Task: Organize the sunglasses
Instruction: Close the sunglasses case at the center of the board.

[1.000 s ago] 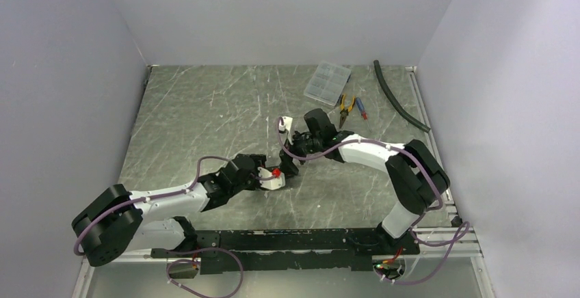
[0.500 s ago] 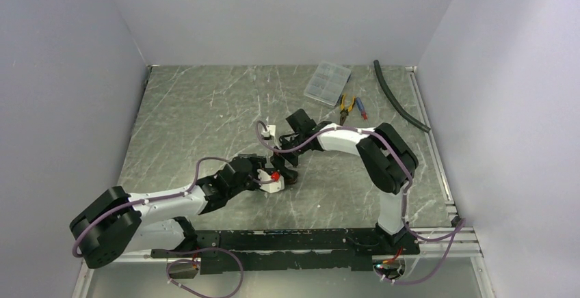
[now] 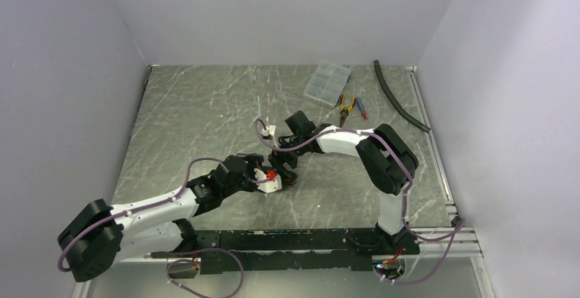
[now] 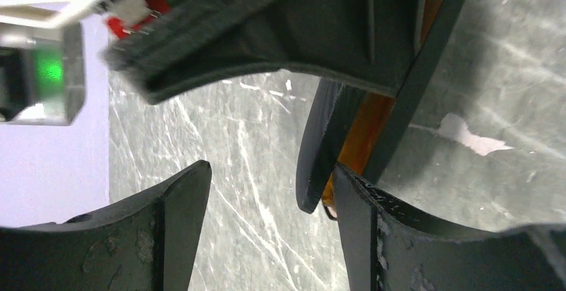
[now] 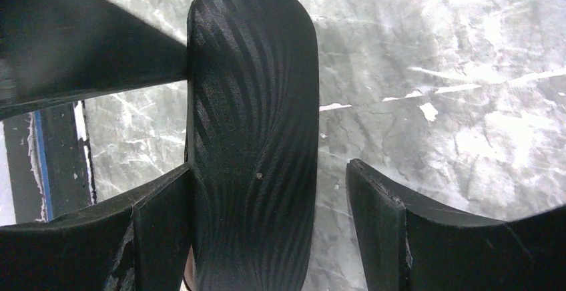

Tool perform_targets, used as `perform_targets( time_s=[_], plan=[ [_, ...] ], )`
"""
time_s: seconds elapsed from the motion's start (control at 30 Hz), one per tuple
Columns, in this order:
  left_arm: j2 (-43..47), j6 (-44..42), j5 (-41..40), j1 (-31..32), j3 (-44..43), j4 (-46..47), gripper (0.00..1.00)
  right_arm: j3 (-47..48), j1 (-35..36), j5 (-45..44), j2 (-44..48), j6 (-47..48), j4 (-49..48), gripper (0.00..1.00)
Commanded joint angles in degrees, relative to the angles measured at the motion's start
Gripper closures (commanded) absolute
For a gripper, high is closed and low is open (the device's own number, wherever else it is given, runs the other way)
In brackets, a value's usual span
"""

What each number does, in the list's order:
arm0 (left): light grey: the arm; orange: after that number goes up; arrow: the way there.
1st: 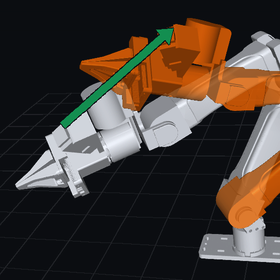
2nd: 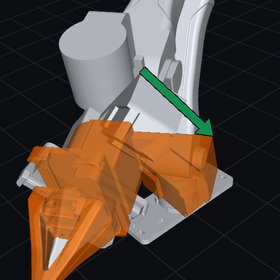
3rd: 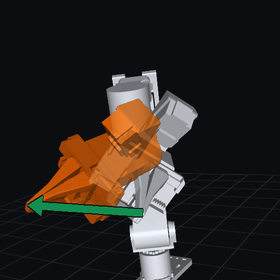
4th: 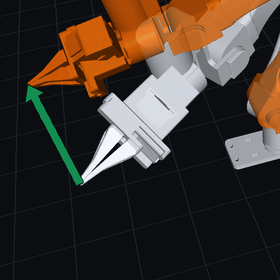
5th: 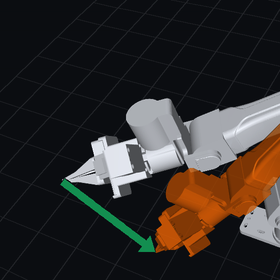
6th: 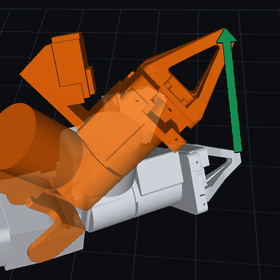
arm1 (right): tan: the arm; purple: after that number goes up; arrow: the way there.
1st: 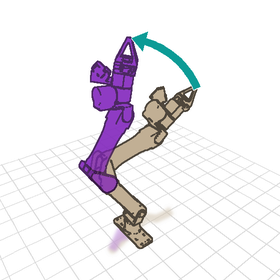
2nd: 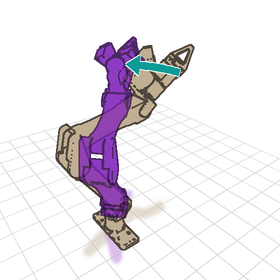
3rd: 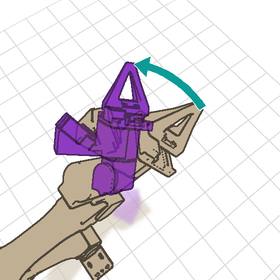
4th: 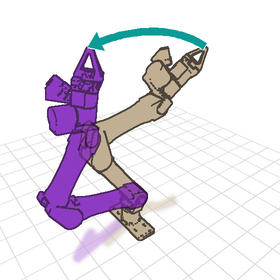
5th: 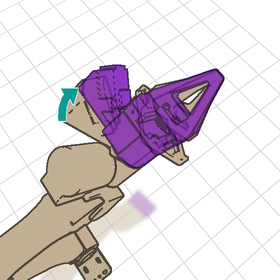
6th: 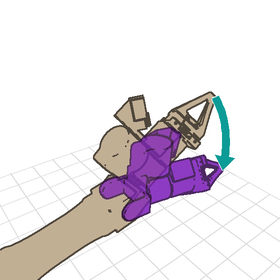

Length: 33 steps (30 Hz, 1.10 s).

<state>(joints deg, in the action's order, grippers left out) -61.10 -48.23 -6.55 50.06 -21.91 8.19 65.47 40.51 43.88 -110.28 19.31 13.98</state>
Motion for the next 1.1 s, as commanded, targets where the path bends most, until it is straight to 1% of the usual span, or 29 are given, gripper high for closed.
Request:
perform_targets(
  time_s=[0.0, 0.13, 0.23, 0.3, 0.4, 0.47, 0.57, 0.67, 0.77, 0.87, 1.07],
  plan=[
    [4.6, 3.5, 6.1, 0.1, -3.2, -4.3, 0.28, -3.7, -1.1, -13.0, 0.2, -3.6, -3.8, 0.21],
    [5.8, 4.0, 6.9, 0.0, -3.6, -5.7, 0.28, -5.3, -1.4, -16.7, 1.7, -4.9, -6.2, 0.22],
    [7.4, 5.3, 8.5, -0.9, -4.3, -7.2, 0.27, -6.4, -1.4, -17.3, 3.3, -5.3, -7.4, 0.22],
    [8.8, 6.1, 9.7, -2.4, -4.8, -8.1, 0.27, -6.8, -1.3, -17.6, 4.4, -5.5, -7.2, 0.22],
    [10.4, 7.1, 11.2, -6.3, -5.0, -9.8, 0.27, -6.8, -0.4, -19.8, 6.3, -5.9, -5.8, 0.22],
    [10.8, 7.6, 11.2, -9.7, -4.5, -9.7, 0.27, -6.7, 0.8, -21.7, 8.0, -5.9, -4.9, 0.19],
    [9.8, 8.6, 10.7, -15.1, -4.0, -9.5, 0.27, -7.1, 2.9, -23.6, 11.4, -5.7, -4.7, 0.1],
    [7.7, 10.3, 11.0, -19.9, -4.3, -10.3, 0.27, -7.4, 3.5, -24.6, 14.0, -6.8, -5.2, 0.05],
    [6.5, 11.6, 11.5, -23.4, -4.4, -10.5, 0.27, -7.5, 3.5, -25.8, 16.5, -8.3, -5.2, 0.01],
    [6.2, 12.2, 13.2, -25.2, -4.4, -10.8, 0.27, -7.6, 3.9, -24.9, 18.6, -9.2, -5.2, 0.0],
    [4.8, 11.7, 16.7, -25.5, -4.9, -12.6, 0.28, -8.0, 5.7, -27.6, 19.2, -9.2, -4.8, 0.0]
  ],
)
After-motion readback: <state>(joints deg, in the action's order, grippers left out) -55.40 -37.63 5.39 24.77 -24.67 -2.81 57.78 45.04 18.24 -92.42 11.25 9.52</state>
